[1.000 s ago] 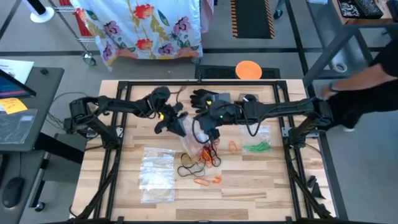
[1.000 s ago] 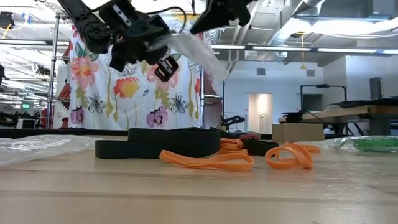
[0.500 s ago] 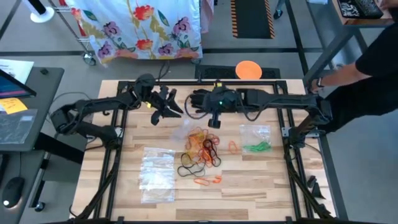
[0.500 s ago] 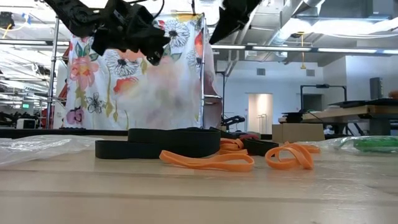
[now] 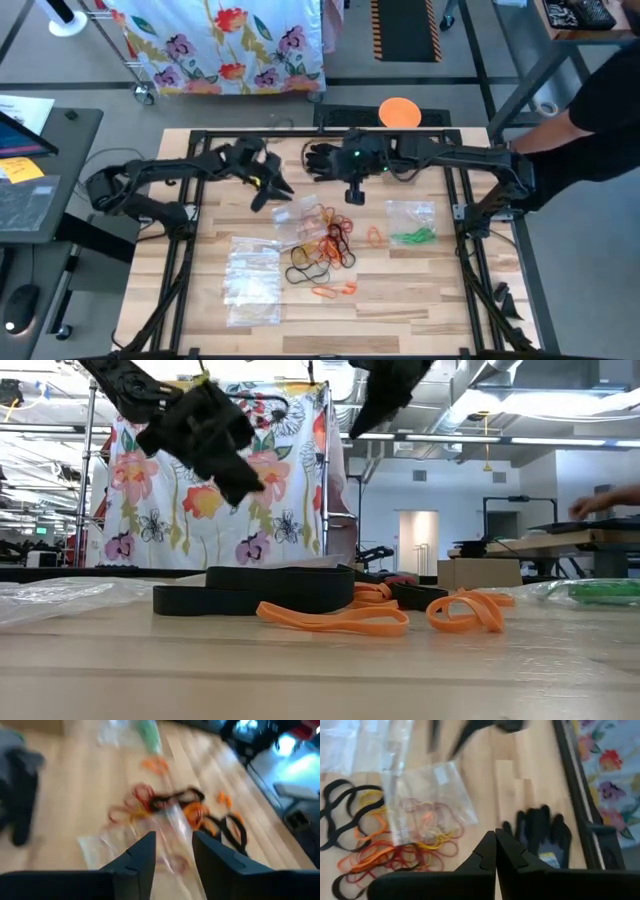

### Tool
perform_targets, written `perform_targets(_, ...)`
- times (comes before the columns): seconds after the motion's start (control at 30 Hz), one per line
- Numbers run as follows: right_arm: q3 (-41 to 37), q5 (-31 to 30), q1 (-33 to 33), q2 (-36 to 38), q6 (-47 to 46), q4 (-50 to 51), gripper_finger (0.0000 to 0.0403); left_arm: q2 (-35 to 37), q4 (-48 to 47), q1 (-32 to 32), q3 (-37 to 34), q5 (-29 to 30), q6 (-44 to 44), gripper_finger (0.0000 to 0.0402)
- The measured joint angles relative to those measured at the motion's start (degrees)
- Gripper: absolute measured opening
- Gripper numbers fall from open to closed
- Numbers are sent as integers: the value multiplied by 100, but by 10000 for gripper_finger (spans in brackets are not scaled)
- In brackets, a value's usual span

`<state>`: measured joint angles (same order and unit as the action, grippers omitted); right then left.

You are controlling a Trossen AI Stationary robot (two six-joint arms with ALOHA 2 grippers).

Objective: Sort rubber bands
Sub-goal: Put the orange rubber band into the transparent zip bag

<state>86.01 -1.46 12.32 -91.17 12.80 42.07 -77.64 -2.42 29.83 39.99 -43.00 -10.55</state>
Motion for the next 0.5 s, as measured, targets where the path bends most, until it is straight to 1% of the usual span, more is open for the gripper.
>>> perform_targets(0.13, -663, 106, 114, 321, -126, -460, 0, -496, -264, 16, 0, 216, 107, 160)
perform_targets(0.3, -1589, 309, 167, 621, -294, -1251, 0, -1319, -150, 86, 0, 412, 145, 194)
perform_targets(0.43, -2097, 307, 170, 681, -342, -1613, 0, -1869, 314, -18, 0, 553, 208, 200)
perform_targets(0.5, -2168, 308, 167, 681, -349, -1596, 0, -2036, 390, -62, 0, 522, 273, 200)
